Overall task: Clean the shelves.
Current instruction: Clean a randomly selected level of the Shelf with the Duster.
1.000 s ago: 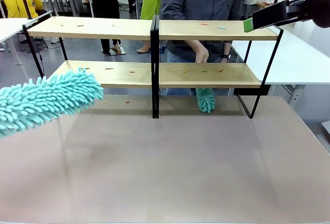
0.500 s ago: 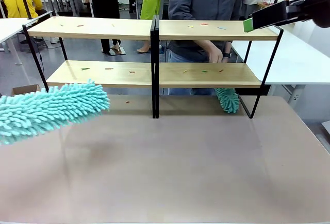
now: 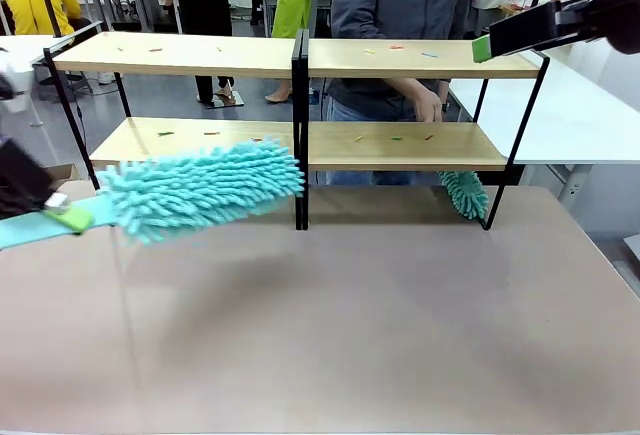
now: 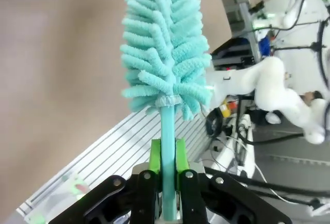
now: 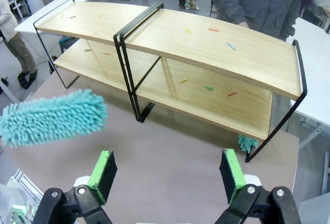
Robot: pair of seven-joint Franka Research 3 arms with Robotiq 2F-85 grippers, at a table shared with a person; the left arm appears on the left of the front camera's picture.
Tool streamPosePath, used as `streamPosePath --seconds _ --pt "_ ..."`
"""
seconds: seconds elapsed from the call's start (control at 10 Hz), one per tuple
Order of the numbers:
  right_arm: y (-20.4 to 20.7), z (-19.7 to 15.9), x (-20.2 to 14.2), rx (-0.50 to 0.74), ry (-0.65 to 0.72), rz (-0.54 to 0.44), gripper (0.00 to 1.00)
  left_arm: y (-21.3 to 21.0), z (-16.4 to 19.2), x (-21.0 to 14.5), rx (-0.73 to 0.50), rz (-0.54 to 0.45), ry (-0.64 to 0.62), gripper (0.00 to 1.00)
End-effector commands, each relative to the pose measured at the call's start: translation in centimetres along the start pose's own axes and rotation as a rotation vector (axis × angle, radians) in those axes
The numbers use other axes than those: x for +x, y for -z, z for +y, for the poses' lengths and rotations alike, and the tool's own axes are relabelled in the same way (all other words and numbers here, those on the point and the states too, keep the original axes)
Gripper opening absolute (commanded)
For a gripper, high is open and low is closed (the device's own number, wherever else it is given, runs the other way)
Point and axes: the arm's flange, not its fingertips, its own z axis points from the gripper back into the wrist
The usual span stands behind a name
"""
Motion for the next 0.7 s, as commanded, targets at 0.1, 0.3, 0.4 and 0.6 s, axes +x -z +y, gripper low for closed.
streamPosePath --seconds 0.1,0.3,0.4,0.6 --pt "0.1 0.0 0.1 0.000 0.002 -0.001 1.00 -2.2 1.9 -1.2 -0.031 -0.012 0.013 0.13" --pt "0.1 0.0 0.1 0.000 0.002 -0.001 1.00 -0.3 0.4 -0.1 0.000 0.000 -0.002 0.13" --pt "0.1 0.0 0.1 0.000 0.002 -0.001 1.00 1.8 -0.6 0.6 0.016 -0.014 -0.008 0.13" --pt "0.1 0.0 0.1 0.000 0.002 -0.001 1.00 5.8 -3.4 2.0 0.054 -0.036 0.040 0.13"
